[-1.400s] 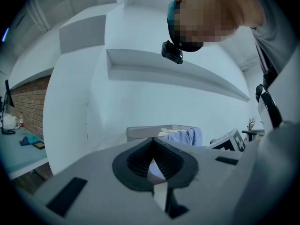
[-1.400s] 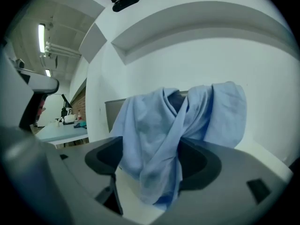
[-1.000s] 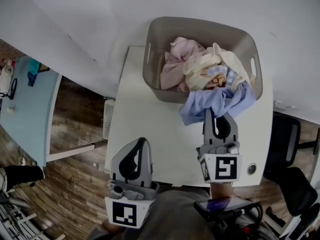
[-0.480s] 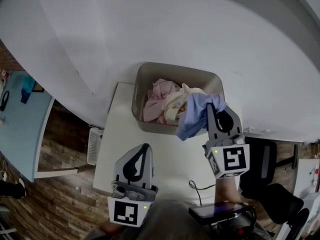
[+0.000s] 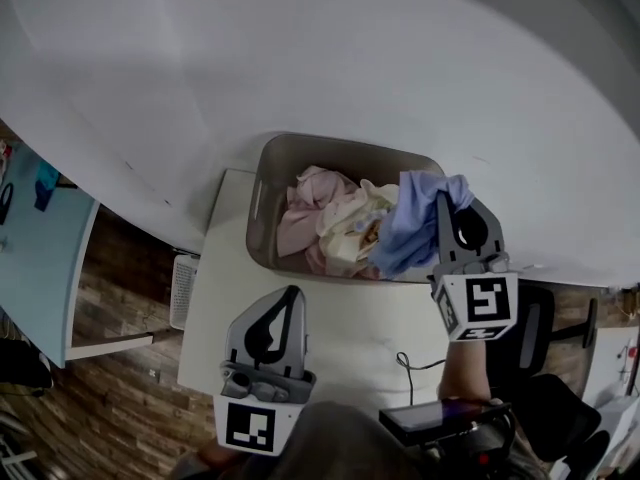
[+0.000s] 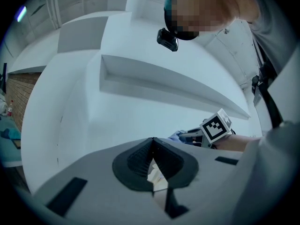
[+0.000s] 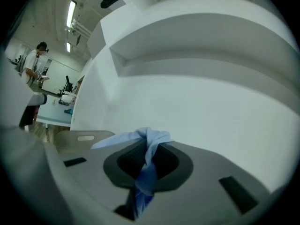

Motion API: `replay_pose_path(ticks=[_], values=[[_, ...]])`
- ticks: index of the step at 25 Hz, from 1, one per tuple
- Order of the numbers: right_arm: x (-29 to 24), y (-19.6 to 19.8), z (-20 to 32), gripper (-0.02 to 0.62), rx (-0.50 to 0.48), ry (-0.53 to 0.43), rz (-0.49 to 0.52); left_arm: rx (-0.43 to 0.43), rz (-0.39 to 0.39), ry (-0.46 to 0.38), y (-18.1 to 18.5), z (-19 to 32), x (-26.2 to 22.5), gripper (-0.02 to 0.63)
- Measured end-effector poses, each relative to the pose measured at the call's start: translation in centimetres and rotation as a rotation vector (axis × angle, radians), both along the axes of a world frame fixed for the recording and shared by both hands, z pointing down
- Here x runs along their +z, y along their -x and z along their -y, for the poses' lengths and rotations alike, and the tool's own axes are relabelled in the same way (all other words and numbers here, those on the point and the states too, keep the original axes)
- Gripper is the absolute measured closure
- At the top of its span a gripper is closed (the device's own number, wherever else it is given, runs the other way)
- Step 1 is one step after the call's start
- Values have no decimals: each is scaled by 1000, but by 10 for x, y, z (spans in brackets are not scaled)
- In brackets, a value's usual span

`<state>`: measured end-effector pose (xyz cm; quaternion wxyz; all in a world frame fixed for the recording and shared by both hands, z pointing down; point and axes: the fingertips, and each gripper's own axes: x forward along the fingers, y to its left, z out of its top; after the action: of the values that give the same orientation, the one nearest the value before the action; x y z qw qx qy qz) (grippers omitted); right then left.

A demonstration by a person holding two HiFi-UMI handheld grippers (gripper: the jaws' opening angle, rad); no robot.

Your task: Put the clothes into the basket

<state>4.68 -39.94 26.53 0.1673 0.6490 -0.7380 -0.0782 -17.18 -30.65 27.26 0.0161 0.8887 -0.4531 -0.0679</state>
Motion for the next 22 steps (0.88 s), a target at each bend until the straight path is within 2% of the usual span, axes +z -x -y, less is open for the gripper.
replay_pose_path(ticks=[2, 4, 7, 15, 22], values=[[29, -2, -4, 548, -16, 113, -22, -2, 7, 6, -1, 4, 2, 598], [57, -1, -14, 501, -30, 214, -28, 2, 9, 9, -4, 5, 3, 597], [84, 0, -36, 446, -40, 302, -16, 15, 7, 2, -9, -2, 0, 598], [106, -9, -100, 413, -48, 361, 73, 78, 28, -36, -35, -36, -10, 598], [109, -16, -136, 414, -89, 301, 149, 119, 38, -69, -72, -60, -15, 598]])
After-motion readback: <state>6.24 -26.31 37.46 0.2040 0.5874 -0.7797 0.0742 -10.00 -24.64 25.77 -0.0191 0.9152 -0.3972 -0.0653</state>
